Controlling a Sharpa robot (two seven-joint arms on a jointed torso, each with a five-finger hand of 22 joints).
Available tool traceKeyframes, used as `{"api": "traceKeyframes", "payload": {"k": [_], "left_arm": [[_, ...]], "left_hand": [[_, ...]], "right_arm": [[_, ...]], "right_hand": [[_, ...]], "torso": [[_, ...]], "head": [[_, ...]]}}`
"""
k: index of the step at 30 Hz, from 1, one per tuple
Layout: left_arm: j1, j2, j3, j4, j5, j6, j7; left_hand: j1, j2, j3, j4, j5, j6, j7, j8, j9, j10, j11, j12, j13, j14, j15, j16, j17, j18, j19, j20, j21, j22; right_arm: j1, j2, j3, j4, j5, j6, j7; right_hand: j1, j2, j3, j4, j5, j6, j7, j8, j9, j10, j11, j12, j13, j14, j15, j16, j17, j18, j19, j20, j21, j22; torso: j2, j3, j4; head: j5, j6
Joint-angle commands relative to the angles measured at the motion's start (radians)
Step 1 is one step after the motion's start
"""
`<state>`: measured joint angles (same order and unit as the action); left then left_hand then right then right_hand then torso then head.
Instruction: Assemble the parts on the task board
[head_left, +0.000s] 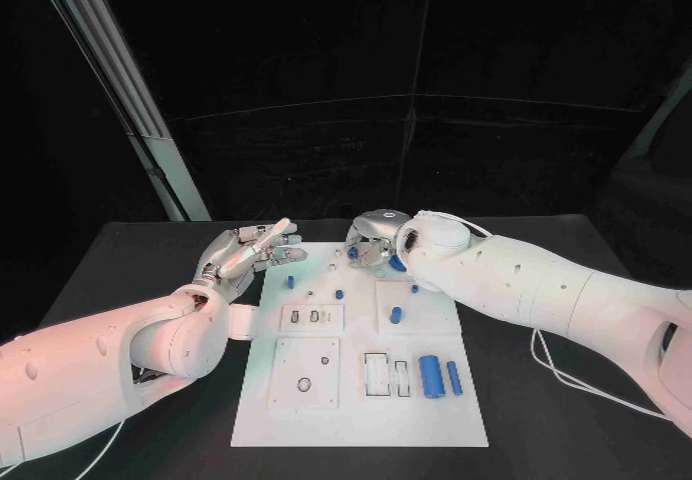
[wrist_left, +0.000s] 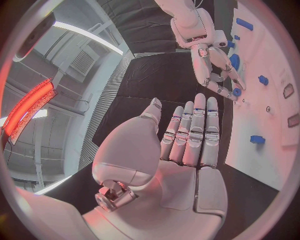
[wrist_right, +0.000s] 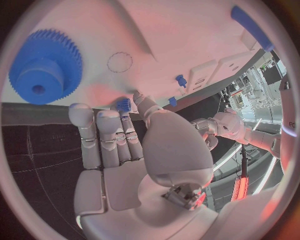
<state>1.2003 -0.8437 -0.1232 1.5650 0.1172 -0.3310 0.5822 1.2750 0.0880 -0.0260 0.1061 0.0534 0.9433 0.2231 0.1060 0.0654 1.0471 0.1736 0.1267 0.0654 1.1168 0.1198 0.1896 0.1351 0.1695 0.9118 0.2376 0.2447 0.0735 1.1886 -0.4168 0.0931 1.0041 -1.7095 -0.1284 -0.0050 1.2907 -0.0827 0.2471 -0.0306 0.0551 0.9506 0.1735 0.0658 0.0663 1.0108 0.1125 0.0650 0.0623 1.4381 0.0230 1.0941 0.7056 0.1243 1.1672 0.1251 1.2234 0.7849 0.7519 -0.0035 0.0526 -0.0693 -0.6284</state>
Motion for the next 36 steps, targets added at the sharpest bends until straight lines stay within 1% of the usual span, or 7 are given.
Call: {"api": "traceKeyframes", "payload": {"k": [1,15,19,21,23,29,36], "left_arm": [[0.002,0.000,0.001,0.001,-0.006,0.011,0.000],[0.002,-0.001,0.001,0.000,-0.006,0.010,-0.002],[0.002,-0.001,0.001,0.000,-0.006,0.009,-0.003],[0.002,-0.001,0.001,0.000,-0.006,0.009,-0.004],[0.002,-0.001,0.001,-0.001,-0.006,0.008,-0.004],[0.002,-0.001,0.001,-0.001,-0.006,0.006,-0.006],[0.002,-0.001,0.001,-0.001,-0.006,0.005,-0.008]], "left_hand": [[0.009,0.003,-0.003,-0.006,0.000,-0.002,0.007,-0.005,-0.001,-0.008,0.000,-0.005,-0.001,0.000,0.005,-0.003,0.001,0.015,0.006,0.002,-0.006,-0.001],[0.009,0.003,-0.003,-0.006,0.000,-0.002,0.007,-0.005,-0.001,-0.008,0.000,-0.005,-0.001,0.000,0.005,-0.003,0.001,0.015,0.006,0.002,-0.006,-0.001],[0.010,0.003,-0.003,-0.007,0.000,-0.003,0.008,-0.006,-0.001,-0.009,0.001,-0.007,-0.001,0.000,0.006,-0.004,0.002,0.015,0.006,0.002,-0.008,-0.002],[0.010,0.003,-0.003,-0.007,0.000,-0.003,0.008,-0.006,-0.001,-0.009,0.001,-0.007,-0.001,0.000,0.006,-0.004,0.002,0.015,0.006,0.002,-0.008,-0.002],[0.010,0.003,-0.003,-0.007,0.000,-0.003,0.008,-0.006,-0.001,-0.009,0.001,-0.007,-0.001,0.000,0.006,-0.004,0.002,0.015,0.006,0.002,-0.008,-0.002],[0.010,0.003,-0.003,-0.007,0.000,-0.003,0.008,-0.006,-0.001,-0.009,0.001,-0.007,-0.001,0.000,0.006,-0.004,0.002,0.015,0.006,0.002,-0.008,-0.002],[0.010,0.004,-0.003,-0.008,0.000,-0.004,0.008,-0.007,-0.001,-0.010,0.001,-0.008,-0.001,0.000,0.006,-0.005,0.002,0.015,0.006,0.002,-0.008,-0.002]], "right_arm": [[-0.003,-0.006,-0.003,0.000,-0.003,0.030,-0.004],[-0.003,-0.020,-0.003,0.013,-0.003,0.021,-0.005],[-0.003,-0.022,-0.003,0.017,-0.003,0.024,-0.003],[-0.003,-0.022,-0.003,0.019,-0.003,0.028,-0.003],[-0.003,-0.023,-0.003,0.020,-0.003,0.033,-0.003],[-0.003,-0.023,-0.003,0.021,-0.005,0.041,-0.004],[-0.003,-0.022,-0.003,0.020,-0.006,0.046,-0.002]], "right_hand": [[0.003,0.004,-0.009,-0.002,-0.004,0.001,-0.001,0.000,0.002,-0.001,0.002,0.013,0.003,-0.006,0.002,-0.001,0.004,0.020,-0.006,0.003,-0.003,-0.001],[0.049,0.030,-0.006,-0.018,-0.004,0.011,-0.004,-0.001,0.002,0.010,0.000,0.028,0.003,-0.004,-0.001,-0.001,0.001,0.020,-0.003,0.000,-0.004,-0.002],[0.098,0.058,0.039,-0.046,0.000,0.020,-0.006,0.000,0.001,0.023,-0.001,0.036,0.001,-0.003,-0.003,0.000,0.002,0.019,0.001,-0.003,-0.001,0.001],[0.113,0.064,0.064,-0.059,0.001,0.026,-0.006,0.000,0.001,0.029,-0.001,0.038,0.000,-0.002,-0.004,0.000,0.003,0.019,0.002,-0.004,0.000,0.003],[0.123,0.063,0.096,-0.075,0.002,0.031,-0.006,-0.001,0.001,0.035,-0.001,0.038,-0.001,-0.002,-0.005,0.000,0.002,0.018,0.003,-0.005,0.003,0.004],[0.113,0.045,0.168,-0.102,0.003,0.033,-0.008,-0.002,0.000,0.040,-0.002,0.031,-0.001,-0.003,-0.004,-0.001,-0.003,0.019,-0.002,-0.006,0.007,0.004],[0.105,0.039,0.191,-0.109,0.001,0.034,-0.008,-0.002,0.000,0.041,-0.002,0.029,-0.001,-0.003,-0.004,-0.001,-0.004,0.019,-0.003,-0.006,0.009,0.004]], "torso": [[0.000,-0.0007,0.0008],[0.000,-0.0009,0.0007],[0.000,-0.0011,0.0008],[0.000,-0.0010,0.0016],[0.000,-0.0010,0.0019],[0.000,-0.0019,0.0018],[0.000,-0.0021,0.0025]], "head": [[-0.001,0.000],[-0.002,0.001],[-0.003,0.000],[-0.004,-0.001],[-0.005,0.000],[-0.006,-0.001],[-0.007,-0.001]]}}
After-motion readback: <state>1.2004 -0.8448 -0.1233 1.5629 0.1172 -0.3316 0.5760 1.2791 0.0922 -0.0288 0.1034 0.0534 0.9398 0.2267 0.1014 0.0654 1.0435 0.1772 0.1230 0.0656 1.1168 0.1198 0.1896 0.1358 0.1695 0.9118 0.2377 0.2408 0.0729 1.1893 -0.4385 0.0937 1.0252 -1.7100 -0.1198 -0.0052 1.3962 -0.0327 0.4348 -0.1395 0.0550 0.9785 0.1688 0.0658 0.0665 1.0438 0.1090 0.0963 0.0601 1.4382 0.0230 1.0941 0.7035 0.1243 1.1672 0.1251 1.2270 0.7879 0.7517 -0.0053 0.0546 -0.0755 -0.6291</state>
